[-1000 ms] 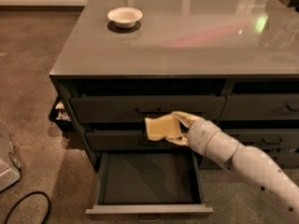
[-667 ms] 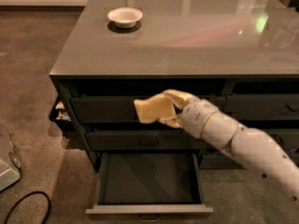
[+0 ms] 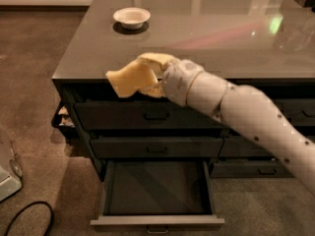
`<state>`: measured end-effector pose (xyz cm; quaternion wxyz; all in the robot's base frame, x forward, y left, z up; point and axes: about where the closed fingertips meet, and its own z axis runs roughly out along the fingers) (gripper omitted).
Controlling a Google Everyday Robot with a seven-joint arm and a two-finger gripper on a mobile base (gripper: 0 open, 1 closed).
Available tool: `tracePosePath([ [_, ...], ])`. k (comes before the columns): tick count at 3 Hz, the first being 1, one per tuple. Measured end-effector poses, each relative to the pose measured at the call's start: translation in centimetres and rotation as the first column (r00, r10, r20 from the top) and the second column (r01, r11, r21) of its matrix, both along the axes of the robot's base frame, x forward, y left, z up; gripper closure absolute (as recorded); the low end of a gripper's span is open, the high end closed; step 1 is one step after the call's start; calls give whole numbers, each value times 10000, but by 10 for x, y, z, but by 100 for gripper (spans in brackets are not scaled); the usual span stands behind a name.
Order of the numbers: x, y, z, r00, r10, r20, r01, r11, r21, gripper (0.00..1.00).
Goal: Pick sponge from bottom drawer and place on counter
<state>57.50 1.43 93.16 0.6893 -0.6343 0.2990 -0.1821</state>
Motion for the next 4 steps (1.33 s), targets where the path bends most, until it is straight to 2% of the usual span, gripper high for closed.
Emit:
tracePosePath([
  [1, 37, 33, 28, 9990, 432, -93, -434, 9988, -208, 100],
  [3, 133, 53, 58, 9928, 207, -1180, -254, 9989, -382, 100],
  [4, 170, 64, 53, 9836, 25, -1802, -203, 9951, -972, 100],
])
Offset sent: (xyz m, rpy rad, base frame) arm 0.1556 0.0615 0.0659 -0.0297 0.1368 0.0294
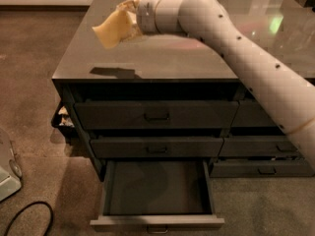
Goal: Pick sponge from bottom drawer and place on counter
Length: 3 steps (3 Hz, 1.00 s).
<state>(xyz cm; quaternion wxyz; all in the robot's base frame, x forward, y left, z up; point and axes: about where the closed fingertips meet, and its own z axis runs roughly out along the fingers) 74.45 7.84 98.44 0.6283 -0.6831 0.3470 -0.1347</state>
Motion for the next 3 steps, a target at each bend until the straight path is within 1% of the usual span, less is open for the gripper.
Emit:
tracePosePath([
  [1, 28, 2, -25, 9971, -23, -766, -37, 9970, -778, 100],
  [2, 49, -1, -56, 9882, 24, -1530, -235, 9904, -1361, 100],
  [3, 58, -6, -73, 9818, 17, -1899, -334, 9859, -1642, 81],
])
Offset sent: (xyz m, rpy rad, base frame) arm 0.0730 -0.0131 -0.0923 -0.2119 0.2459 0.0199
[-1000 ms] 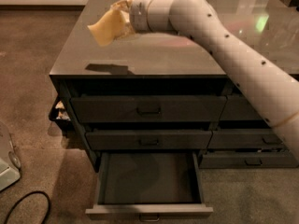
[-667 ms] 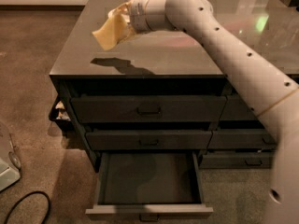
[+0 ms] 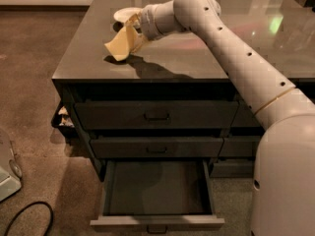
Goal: Pick sponge from bottom drawer and place on counter
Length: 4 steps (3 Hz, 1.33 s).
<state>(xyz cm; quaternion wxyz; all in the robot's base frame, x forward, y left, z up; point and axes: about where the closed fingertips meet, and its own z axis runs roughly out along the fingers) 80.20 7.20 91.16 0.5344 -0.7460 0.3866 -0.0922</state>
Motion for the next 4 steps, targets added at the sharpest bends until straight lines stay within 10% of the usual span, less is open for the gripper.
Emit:
tracePosePath([
  [4, 2, -3, -8, 9997, 62, -252, -66, 9999, -125, 0],
])
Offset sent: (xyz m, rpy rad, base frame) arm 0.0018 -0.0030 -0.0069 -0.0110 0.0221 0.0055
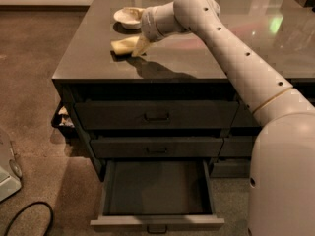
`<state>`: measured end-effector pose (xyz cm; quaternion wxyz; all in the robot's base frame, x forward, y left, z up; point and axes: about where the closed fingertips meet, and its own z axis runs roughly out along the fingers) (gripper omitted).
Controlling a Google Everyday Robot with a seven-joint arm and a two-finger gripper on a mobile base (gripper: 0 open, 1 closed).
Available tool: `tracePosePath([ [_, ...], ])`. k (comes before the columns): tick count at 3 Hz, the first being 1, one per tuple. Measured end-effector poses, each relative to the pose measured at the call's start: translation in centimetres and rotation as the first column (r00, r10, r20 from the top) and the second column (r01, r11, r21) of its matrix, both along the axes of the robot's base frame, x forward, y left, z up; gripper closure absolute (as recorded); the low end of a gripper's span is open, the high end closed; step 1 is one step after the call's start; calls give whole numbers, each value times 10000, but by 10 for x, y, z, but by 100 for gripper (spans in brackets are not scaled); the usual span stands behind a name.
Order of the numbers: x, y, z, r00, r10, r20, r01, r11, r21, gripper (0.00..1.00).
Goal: Pick sponge from bottom drawer and place on counter
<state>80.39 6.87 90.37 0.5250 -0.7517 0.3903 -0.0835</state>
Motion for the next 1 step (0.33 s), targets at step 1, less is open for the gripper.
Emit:
tracePosePath([
  [1, 0, 0, 0, 10000, 0, 0, 0, 10000, 0, 0],
])
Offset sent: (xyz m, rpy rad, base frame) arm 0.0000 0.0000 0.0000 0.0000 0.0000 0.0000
